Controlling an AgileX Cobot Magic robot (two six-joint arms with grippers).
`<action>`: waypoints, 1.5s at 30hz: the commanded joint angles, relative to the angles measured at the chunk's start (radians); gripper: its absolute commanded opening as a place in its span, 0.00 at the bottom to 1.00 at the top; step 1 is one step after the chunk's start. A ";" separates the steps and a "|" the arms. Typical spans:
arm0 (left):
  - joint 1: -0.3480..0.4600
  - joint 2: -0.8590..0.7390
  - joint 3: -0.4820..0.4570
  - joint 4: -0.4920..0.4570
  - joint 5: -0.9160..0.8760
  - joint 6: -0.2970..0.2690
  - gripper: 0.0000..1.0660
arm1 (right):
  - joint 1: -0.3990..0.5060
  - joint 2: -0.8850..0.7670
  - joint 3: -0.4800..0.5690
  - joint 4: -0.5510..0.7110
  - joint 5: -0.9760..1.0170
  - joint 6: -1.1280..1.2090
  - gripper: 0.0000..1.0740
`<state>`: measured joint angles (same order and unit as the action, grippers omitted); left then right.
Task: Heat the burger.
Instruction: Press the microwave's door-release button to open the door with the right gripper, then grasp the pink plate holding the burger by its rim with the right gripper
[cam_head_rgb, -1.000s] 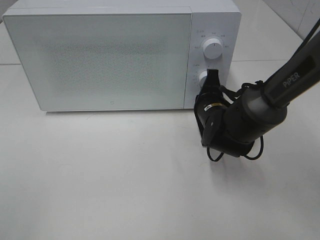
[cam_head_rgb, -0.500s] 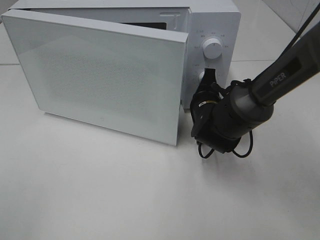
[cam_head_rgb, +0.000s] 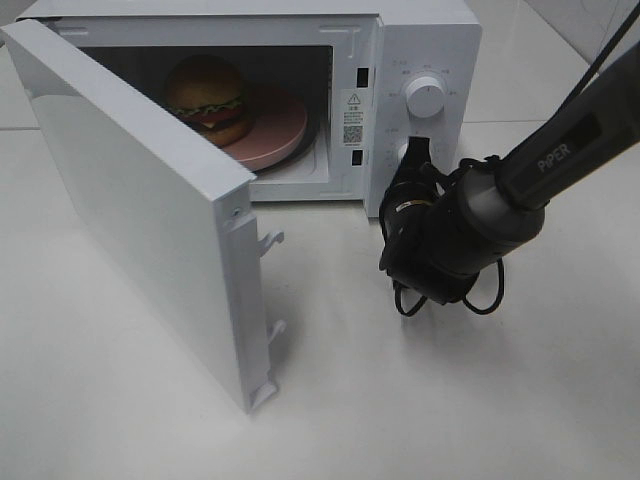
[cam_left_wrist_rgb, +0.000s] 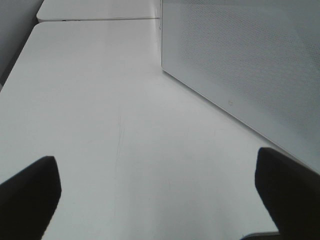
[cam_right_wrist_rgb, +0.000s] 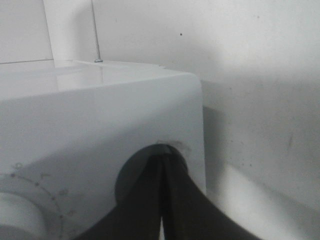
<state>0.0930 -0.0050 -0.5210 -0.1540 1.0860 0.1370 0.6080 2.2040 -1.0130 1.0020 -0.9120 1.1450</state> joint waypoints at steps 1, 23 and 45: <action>0.003 -0.005 0.003 -0.003 -0.013 -0.007 0.92 | -0.031 -0.061 -0.015 -0.169 -0.110 -0.016 0.00; 0.003 -0.005 0.003 -0.003 -0.013 -0.007 0.92 | -0.019 -0.301 0.254 -0.268 0.256 -0.226 0.00; 0.003 -0.005 0.003 -0.003 -0.013 -0.007 0.92 | -0.023 -0.591 0.314 -0.752 0.866 -0.545 0.03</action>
<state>0.0930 -0.0050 -0.5210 -0.1540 1.0860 0.1370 0.5890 1.6400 -0.7030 0.2770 -0.1110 0.6780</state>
